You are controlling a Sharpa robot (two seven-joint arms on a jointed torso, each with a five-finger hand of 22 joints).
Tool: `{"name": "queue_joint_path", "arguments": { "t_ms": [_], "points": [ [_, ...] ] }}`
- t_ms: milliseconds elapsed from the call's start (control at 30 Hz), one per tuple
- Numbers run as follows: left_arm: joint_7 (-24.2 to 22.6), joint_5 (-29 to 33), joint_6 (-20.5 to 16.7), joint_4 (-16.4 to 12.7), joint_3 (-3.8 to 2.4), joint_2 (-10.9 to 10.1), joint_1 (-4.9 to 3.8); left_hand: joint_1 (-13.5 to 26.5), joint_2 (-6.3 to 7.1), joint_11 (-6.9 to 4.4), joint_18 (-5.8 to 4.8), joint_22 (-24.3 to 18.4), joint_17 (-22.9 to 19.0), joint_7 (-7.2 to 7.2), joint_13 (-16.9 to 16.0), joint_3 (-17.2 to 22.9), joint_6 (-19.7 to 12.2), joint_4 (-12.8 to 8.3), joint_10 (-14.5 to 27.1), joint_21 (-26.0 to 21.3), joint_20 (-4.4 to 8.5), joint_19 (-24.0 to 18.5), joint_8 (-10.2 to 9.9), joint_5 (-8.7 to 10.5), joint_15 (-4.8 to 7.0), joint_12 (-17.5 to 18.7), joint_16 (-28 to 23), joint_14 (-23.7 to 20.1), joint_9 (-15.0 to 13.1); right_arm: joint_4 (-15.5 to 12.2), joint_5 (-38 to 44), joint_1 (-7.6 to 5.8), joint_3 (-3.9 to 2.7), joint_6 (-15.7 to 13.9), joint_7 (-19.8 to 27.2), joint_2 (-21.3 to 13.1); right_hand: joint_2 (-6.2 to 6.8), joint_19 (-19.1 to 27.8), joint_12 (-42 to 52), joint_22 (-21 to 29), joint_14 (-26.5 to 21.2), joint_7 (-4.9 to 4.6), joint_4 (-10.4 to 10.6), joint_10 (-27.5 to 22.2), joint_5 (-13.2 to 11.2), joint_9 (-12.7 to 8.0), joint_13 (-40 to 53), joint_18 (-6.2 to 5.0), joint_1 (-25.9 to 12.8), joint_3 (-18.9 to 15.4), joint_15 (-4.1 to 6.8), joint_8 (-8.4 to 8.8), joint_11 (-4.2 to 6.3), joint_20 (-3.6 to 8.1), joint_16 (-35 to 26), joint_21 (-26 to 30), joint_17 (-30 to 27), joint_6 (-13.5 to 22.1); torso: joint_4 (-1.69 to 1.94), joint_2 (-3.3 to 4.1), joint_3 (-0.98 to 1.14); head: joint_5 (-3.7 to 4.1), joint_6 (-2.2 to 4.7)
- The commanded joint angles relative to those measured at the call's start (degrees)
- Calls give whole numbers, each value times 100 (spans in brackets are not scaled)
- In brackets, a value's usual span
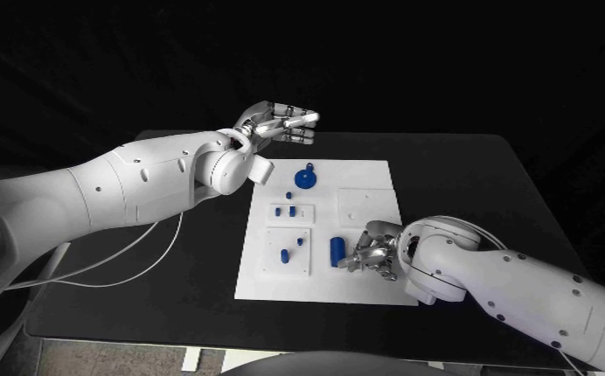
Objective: Assemble the parts on the task board
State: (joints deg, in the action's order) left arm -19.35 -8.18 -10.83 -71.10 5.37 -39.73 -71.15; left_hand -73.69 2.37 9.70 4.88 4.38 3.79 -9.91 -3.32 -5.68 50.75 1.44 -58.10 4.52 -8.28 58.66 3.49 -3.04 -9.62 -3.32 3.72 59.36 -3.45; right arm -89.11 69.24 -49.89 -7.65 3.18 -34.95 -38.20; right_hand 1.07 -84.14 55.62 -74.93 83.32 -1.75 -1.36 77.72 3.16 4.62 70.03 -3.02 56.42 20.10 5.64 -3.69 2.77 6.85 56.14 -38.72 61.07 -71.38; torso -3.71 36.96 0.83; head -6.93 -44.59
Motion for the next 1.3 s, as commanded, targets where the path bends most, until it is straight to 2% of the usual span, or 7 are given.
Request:
{"name": "queue_joint_path", "arguments": {
  "t_ms": [33, 400, 600, 800, 900, 1067, 1300],
  "points": [
    [-24, -16, 80, -1, -5, 8, -4, 6, -51, 4, 66, 7, 6, -2, -6, -21, -17, 25, 50, 25, -37, 3, -1, 11, 14, -36, -24, -35, 6, 46, -37, 40, 16, 269, -72, 21, 64, -193, 19, -463, 20, -32, 16, -5, 53, 11, -10, 20, -28, -40, -10, 3, -20, -3, -1, 9, -7, -8, -1, 1, 0, 1, -12],
    [-14, -17, 89, 7, -5, 21, -4, 23, -85, 4, 67, 7, 6, -1, -6, -32, -15, 25, 52, 26, -37, 1, -1, 10, 13, -36, -24, -37, 7, 97, -78, 65, 18, 265, -87, 34, 227, -195, 44, -465, 12, -35, 64, -7, 184, 37, -29, 14, 52, -231, -12, 3, -23, -7, 18, -3, -34, -18, -8, -1, -2, 12, -43],
    [-8, -17, 96, 6, -5, 24, -4, 23, -85, 4, 67, 7, 6, -1, -6, -32, -15, 25, 52, 26, -37, 1, -1, 10, 13, -36, -24, -37, 7, 119, -83, 67, 19, 232, -110, 34, 8, -200, 59, -467, 12, -25, 17, -5, 355, 34, -31, 18, 82, -196, -10, 4, -15, -6, 33, -15, -38, -9, -5, -3, -3, 22, -66],
    [-6, -17, 94, 5, -5, 20, -4, 23, -85, 4, 67, 7, 6, -1, -6, -32, -15, 25, 52, 26, -37, 1, -1, 10, 13, -36, -24, -37, 7, 98, -121, 68, 20, 207, -61, 10, 139, -197, 70, -467, 7, -25, -140, -6, 487, 37, -36, 20, 10, -233, -10, 3, -15, -5, 40, -15, -50, -24, -1, -1, 2, 22, -58],
    [-6, -17, 94, 3, -5, 17, -4, 40, -111, 5, 67, 7, 6, -1, -6, -56, -21, 19, 54, 27, -39, 0, -2, 10, 12, -37, -24, -42, 7, 50, -229, 69, 20, 181, -23, -31, 227, -195, 68, -463, 2, -27, 151, -8, 16, 40, -41, 15, -108, -321, -18, 6, -21, -8, 35, -1, -58, -19, 1, 0, 1, 20, -73],
    [-5, -17, 88, 1, -5, 1, -4, 40, -111, 5, 67, 7, 6, -1, -6, -56, -21, 19, 54, 27, -39, 0, -2, 10, 12, -37, -24, -42, 7, -154, -364, 69, 3, 129, 55, -214, 576, -197, 62, -460, -4, -41, 582, -9, -36, 44, -39, 18, -106, -484, 1, -1, -24, 11, 20, 12, -63, -30, -7, -5, 4, 7, -71],
    [-6, -17, 86, 2, -5, -7, -4, 40, -111, 5, 67, 7, 6, -1, -6, -56, -21, 19, 54, 27, -39, 0, -2, 10, 12, -37, -24, -42, 7, -451, -495, 67, -206, 119, 292, -498, 767, -200, 34, -459, -4, -45, 1020, -11, -37, 36, -30, 27, 250, -719, 11, -2, -23, 28, -7, 33, -52, -25, -17, -6, 1, 14, -49]
  ]
}}
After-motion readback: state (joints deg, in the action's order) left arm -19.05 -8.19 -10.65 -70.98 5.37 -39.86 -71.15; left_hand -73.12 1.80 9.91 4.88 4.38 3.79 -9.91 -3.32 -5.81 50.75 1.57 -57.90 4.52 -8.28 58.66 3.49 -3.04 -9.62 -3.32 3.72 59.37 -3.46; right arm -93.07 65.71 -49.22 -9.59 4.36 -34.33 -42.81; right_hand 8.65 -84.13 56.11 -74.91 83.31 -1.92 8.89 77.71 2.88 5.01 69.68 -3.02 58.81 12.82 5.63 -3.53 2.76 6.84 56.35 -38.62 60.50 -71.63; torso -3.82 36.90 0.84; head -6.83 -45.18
